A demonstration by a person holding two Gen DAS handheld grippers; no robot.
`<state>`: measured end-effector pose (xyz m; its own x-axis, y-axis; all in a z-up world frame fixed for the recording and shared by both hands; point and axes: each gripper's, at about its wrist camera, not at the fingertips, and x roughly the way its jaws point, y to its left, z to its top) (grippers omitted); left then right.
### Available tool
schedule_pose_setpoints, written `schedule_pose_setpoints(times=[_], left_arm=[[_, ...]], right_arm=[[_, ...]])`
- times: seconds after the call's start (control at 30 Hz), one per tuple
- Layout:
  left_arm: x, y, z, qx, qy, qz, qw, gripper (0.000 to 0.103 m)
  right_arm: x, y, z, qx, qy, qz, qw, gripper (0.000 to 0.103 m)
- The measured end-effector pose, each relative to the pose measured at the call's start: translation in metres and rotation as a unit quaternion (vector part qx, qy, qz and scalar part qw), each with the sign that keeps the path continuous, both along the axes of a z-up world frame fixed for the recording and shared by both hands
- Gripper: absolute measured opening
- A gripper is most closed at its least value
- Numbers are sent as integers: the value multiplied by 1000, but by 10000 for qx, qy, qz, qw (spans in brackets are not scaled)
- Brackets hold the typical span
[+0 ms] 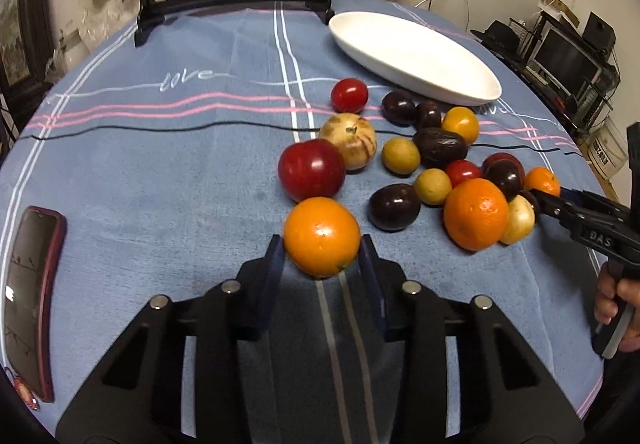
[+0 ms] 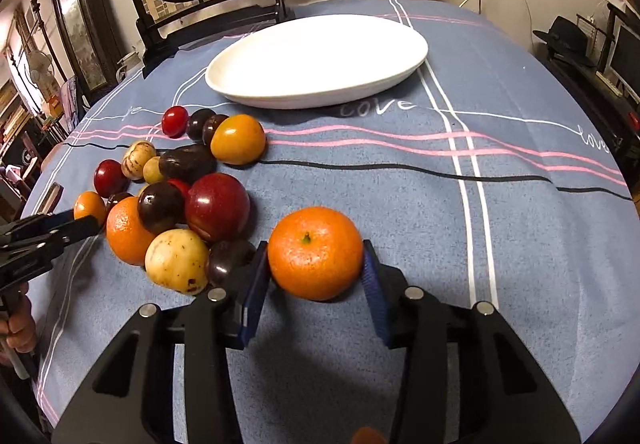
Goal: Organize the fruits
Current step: 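Carry both tangerines to the white plate and open both tools to release them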
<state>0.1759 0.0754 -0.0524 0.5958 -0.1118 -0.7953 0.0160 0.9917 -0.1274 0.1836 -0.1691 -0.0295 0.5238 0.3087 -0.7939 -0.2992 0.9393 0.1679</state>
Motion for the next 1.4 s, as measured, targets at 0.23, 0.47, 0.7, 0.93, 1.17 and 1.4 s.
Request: schedule_pose_setpoints(times=[0.23,0.47,0.7,0.93,1.17,1.4], left_arm=[[7,-3,-3,61,-4,-14,10000,39],[-2,6,1,-171,-32,64,9998,39],[12,3,54,-583,-515,-355,9963,39],[134,-50,67,-281,-362,-928,9946,39],[214,-88,36,10,82,-996,9950,39],[210,-89,35,387,10,-760,9964,72]], right_arm=[[0,0,0,7,-1,3,10000,44],[-4,-5,4,164,79,-2,9998,43],[38,-8,50,457,-495,-164,9976,43],[125,6,34,588,-558,-414,9958,43],[164,15,21,424,-478,-383,9972,44],[154,10,28,359,-402,-387,9978,56]])
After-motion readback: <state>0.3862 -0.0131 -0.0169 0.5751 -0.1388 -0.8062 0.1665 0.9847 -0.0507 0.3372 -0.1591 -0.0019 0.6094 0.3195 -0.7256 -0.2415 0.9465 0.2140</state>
